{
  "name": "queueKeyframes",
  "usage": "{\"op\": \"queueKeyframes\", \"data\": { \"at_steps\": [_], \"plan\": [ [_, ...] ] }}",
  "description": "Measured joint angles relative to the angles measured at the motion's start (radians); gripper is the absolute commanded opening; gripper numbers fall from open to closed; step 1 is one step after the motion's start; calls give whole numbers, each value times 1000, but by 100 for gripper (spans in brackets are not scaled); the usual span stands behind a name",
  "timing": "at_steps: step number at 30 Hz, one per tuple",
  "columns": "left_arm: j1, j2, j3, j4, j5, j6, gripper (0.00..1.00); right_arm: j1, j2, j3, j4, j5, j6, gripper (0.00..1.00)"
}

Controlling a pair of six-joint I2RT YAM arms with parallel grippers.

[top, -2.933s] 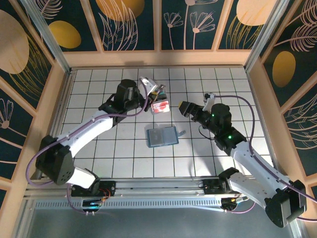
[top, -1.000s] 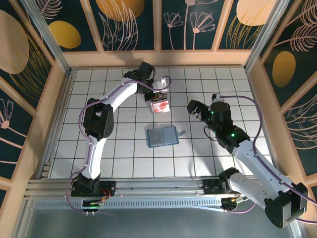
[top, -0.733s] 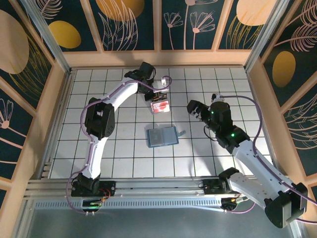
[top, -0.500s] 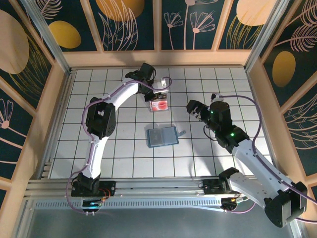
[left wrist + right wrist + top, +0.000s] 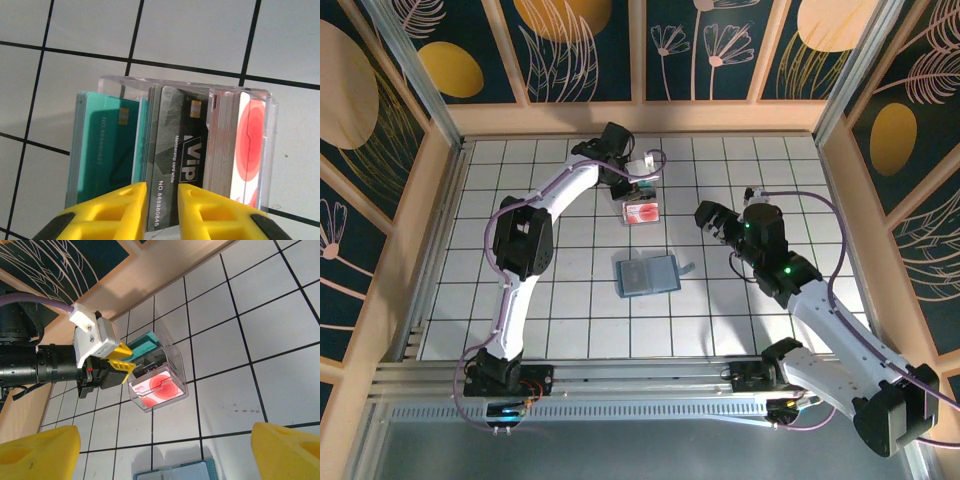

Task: Take the credit cards out of the card holder

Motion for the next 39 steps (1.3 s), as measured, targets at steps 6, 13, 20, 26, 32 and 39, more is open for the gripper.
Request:
{"op": "queueKeyframes", "data": {
  "at_steps": [6,13,20,26,32,39],
  "plan": [
    [1,0,16,42,-61,-38,38,0,0,0,0,-1,0,89],
    [2,0,36,34,-47,-56,38,0,1,0,0,-9,0,87],
    [2,-122,-92,39,24,-117,41,1,32,0,-5,-16,4,75],
    [2,-432,-375,199,33,-249,60,56,70,2,-62,8,5,67],
    [2,-732,-657,428,-18,-471,99,216,182,53,-143,56,5,59],
    [2,-980,-983,637,-197,-822,99,403,400,190,-220,102,2,56]
  ]
}}
